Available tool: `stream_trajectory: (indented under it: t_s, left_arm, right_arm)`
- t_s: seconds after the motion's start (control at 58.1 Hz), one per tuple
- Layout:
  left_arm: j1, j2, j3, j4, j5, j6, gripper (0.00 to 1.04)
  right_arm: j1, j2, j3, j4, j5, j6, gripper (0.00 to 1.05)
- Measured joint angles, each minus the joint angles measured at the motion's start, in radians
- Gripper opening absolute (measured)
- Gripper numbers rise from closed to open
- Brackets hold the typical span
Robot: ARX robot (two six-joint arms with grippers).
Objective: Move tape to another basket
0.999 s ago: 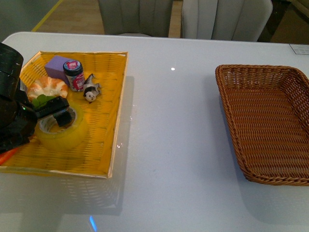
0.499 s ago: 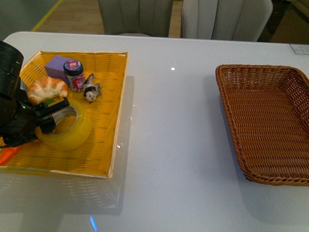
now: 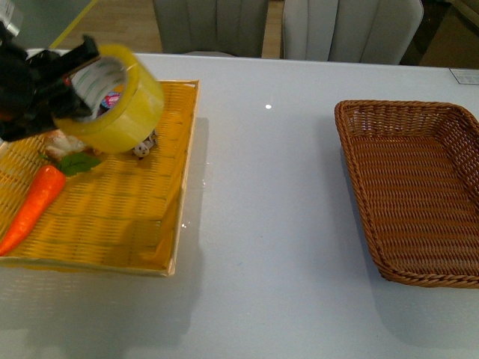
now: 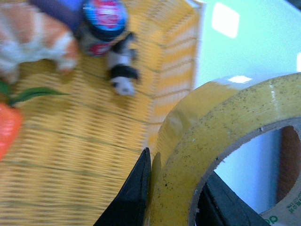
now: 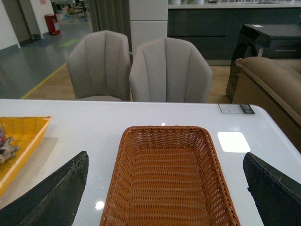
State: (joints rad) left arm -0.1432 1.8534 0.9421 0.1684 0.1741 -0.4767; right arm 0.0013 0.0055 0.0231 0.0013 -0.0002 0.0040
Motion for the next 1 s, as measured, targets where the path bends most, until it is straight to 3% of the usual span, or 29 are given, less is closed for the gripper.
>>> stream_trajectory:
  t_s: [0.258, 0.413, 0.758, 0.861, 0.999]
  left_arm:
    - [-0.26, -0.16, 0.011, -0.053, 0.058, 0.032, 0.16]
    - [-0.369, -0.19, 0.023, -0.061, 0.061, 0.03, 0.16]
    - [-0.422, -0.23, 0.023, -0.076, 0.091, 0.028, 0.16]
    - [-0.425, -0.237, 0.023, -0.085, 0.092, 0.032, 0.16]
    - [-0.436, -0.238, 0.023, -0.097, 0.104, 0.039, 0.16]
  right_arm:
    - [0.0, 0.0, 0.0, 0.0, 0.0, 0.0, 0.96]
    - [0.0, 0.0, 0.0, 0.0, 0.0, 0.0, 0.96]
    - [0.003, 0.009, 0.005, -0.014, 0.011, 0.015, 0.96]
    - [0.042, 0.193, 0.129, -0.289, 0.073, 0.218, 0.96]
    - [0.132, 0.327, 0.214, -0.211, -0.011, 0.424, 0.96]
